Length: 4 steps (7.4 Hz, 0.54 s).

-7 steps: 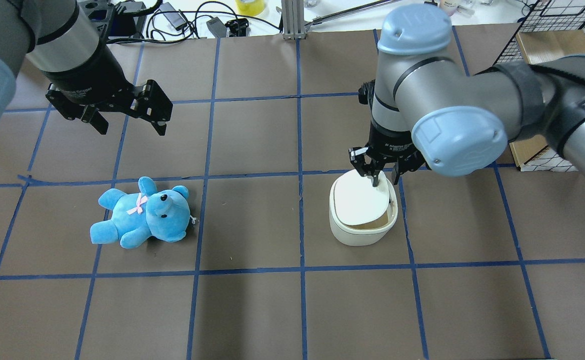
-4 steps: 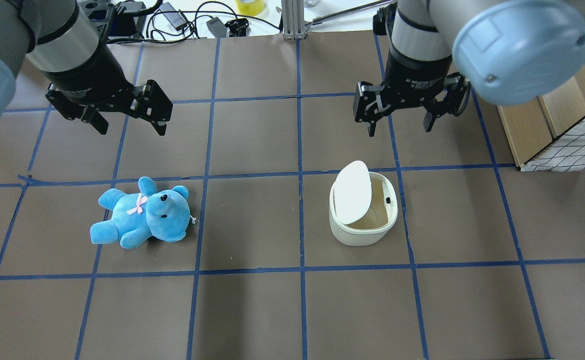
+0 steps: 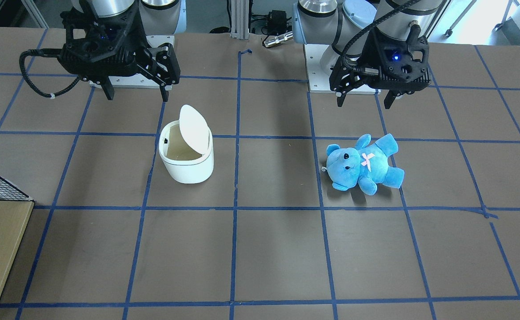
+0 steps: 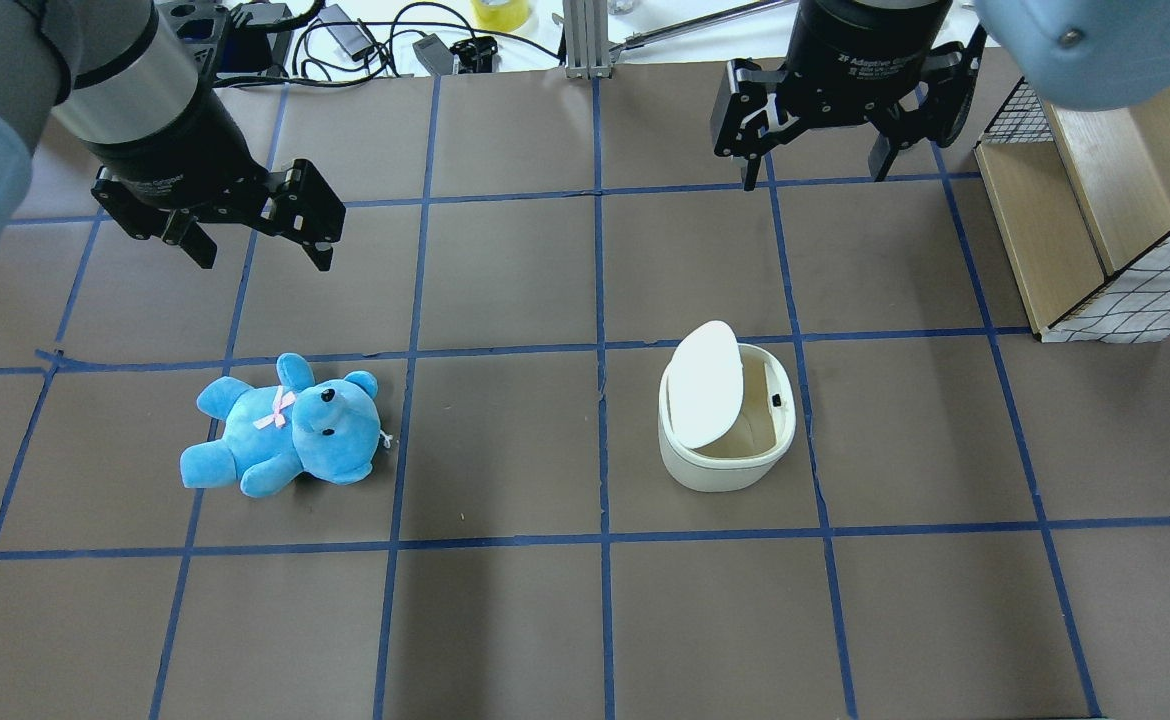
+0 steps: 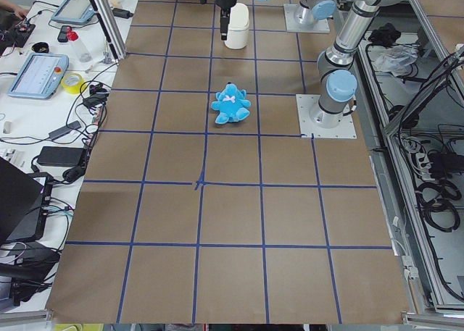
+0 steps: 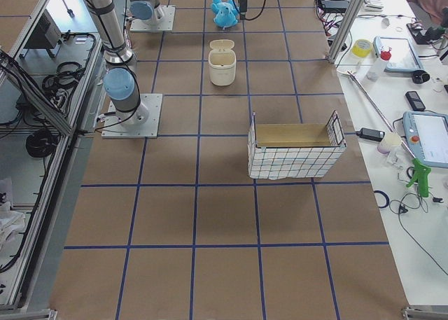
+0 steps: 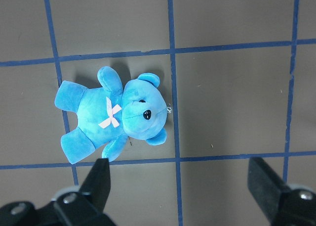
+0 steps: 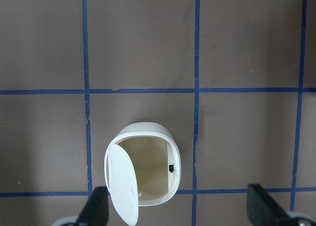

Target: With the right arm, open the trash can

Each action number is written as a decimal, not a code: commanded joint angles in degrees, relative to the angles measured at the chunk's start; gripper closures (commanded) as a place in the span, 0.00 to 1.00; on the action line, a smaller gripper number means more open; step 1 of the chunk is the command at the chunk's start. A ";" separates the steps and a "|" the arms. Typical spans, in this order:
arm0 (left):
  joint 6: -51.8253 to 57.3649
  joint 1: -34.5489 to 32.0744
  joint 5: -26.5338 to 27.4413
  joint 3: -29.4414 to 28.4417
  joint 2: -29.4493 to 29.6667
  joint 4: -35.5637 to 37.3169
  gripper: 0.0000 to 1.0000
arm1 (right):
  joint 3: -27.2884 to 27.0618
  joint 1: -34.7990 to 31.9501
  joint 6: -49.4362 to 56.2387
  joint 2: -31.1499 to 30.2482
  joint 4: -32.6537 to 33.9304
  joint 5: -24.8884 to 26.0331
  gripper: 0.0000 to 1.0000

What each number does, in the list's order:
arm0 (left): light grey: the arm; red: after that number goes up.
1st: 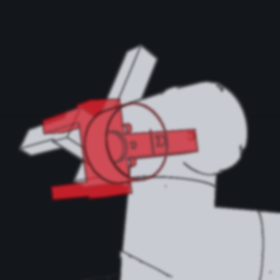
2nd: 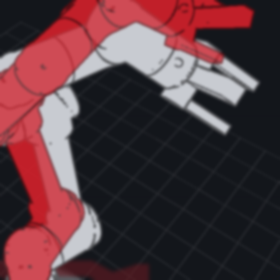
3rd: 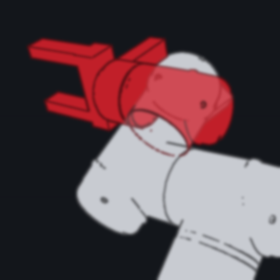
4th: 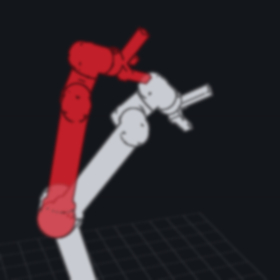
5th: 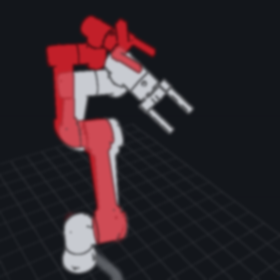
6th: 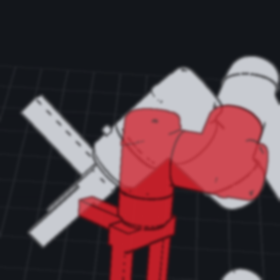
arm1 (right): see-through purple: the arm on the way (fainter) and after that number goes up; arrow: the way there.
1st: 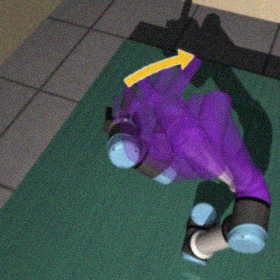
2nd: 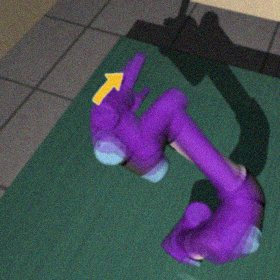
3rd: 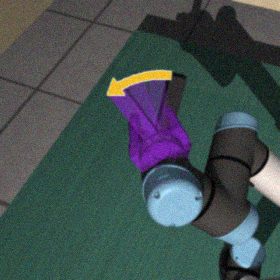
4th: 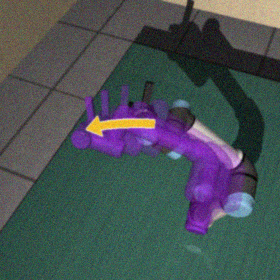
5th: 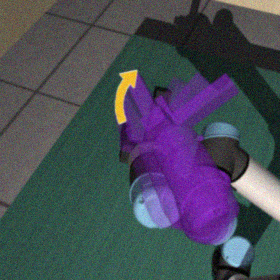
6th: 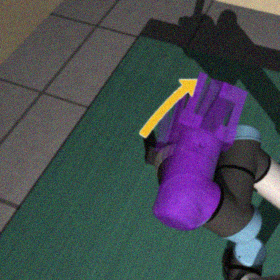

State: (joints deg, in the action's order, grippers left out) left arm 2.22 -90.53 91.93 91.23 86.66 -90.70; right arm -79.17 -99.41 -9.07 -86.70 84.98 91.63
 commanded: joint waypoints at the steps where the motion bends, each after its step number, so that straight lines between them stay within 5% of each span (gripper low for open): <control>1: 0.06 0.00 0.00 0.00 0.00 0.00 0.00 | -1.07 -0.25 -0.07 0.22 0.53 -0.40 0.00; 4: -0.02 0.00 0.00 0.00 0.00 0.00 0.00 | -1.78 -0.25 0.02 0.22 1.24 -0.23 0.00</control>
State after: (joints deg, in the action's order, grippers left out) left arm 2.23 -90.53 91.93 91.23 86.66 -90.70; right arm -80.82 -99.66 -9.09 -86.49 86.04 91.32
